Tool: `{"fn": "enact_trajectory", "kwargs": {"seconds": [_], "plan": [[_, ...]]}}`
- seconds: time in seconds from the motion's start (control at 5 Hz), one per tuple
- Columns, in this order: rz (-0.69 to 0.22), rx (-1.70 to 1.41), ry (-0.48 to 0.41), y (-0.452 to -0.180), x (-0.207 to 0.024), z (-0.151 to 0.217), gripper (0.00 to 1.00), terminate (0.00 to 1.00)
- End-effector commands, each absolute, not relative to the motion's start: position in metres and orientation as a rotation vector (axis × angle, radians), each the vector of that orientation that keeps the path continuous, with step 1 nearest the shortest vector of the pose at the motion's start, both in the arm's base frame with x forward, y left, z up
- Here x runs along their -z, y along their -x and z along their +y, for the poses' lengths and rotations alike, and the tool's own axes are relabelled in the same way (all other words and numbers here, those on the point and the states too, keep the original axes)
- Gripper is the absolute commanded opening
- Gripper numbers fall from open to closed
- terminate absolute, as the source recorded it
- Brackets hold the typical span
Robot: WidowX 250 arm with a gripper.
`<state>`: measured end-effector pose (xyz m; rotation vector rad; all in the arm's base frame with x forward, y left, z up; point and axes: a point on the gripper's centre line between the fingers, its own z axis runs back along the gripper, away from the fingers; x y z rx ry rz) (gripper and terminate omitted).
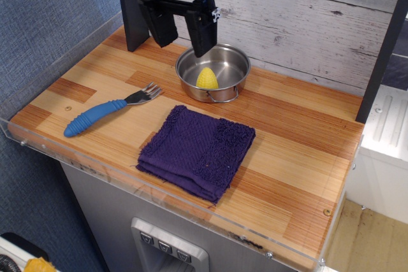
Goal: Place the yellow fruit to the right of the blue cloth.
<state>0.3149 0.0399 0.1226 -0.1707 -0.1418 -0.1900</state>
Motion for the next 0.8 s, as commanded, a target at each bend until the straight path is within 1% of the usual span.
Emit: {"fn": "enact_trajectory", "kwargs": {"seconds": [0.0, 0.2, 0.4, 0.6], "plan": [[-0.237, 0.131, 0.139, -0.377, -0.135, 0.054, 1.0, 0.0], [-0.237, 0.088, 0.096, -0.395, -0.135, 0.065, 1.0, 0.0], [-0.203, 0.072, 0.024, -0.401, -0.131, 0.069, 1.0, 0.0], [-0.168, 0.082, -0.009, -0.397, -0.126, 0.067, 1.0, 0.0]]}}
